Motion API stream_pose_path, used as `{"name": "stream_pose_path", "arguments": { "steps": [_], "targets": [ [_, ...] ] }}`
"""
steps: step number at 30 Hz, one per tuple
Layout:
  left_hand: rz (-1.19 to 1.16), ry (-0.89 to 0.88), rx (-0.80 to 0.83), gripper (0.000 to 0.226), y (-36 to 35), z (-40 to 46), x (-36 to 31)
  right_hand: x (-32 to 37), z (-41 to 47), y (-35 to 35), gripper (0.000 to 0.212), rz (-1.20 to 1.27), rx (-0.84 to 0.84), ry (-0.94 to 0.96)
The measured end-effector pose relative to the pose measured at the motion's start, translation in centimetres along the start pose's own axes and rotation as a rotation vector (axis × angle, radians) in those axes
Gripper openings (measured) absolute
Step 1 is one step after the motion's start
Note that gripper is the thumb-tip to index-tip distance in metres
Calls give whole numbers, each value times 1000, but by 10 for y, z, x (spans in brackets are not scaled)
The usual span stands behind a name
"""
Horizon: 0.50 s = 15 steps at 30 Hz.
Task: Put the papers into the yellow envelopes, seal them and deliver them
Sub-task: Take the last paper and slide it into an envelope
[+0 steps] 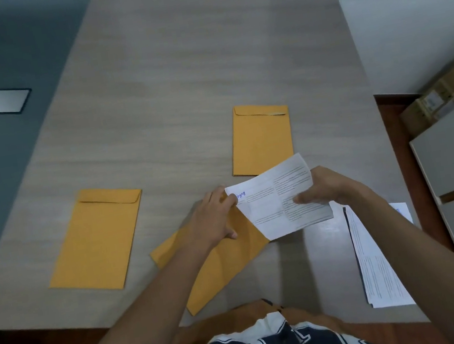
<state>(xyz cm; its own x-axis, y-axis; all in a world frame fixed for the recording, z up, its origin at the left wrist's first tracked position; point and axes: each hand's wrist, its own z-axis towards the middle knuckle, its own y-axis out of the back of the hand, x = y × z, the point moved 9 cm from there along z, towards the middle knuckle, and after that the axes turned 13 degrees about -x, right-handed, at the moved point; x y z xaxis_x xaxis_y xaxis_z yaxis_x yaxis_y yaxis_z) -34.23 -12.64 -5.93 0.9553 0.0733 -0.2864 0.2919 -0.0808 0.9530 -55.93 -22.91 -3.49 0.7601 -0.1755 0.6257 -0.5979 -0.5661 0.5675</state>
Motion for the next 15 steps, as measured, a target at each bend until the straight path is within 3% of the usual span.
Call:
{"name": "stream_pose_path", "arguments": {
  "steps": [8,15],
  "targets": [
    [18,-47,10,83,1,2,-2,-5,5,6,47,-2,53,-42],
    [35,-100,35,85,2,4,-6,-5,9,6,32,-71,90,-57]
  ]
}}
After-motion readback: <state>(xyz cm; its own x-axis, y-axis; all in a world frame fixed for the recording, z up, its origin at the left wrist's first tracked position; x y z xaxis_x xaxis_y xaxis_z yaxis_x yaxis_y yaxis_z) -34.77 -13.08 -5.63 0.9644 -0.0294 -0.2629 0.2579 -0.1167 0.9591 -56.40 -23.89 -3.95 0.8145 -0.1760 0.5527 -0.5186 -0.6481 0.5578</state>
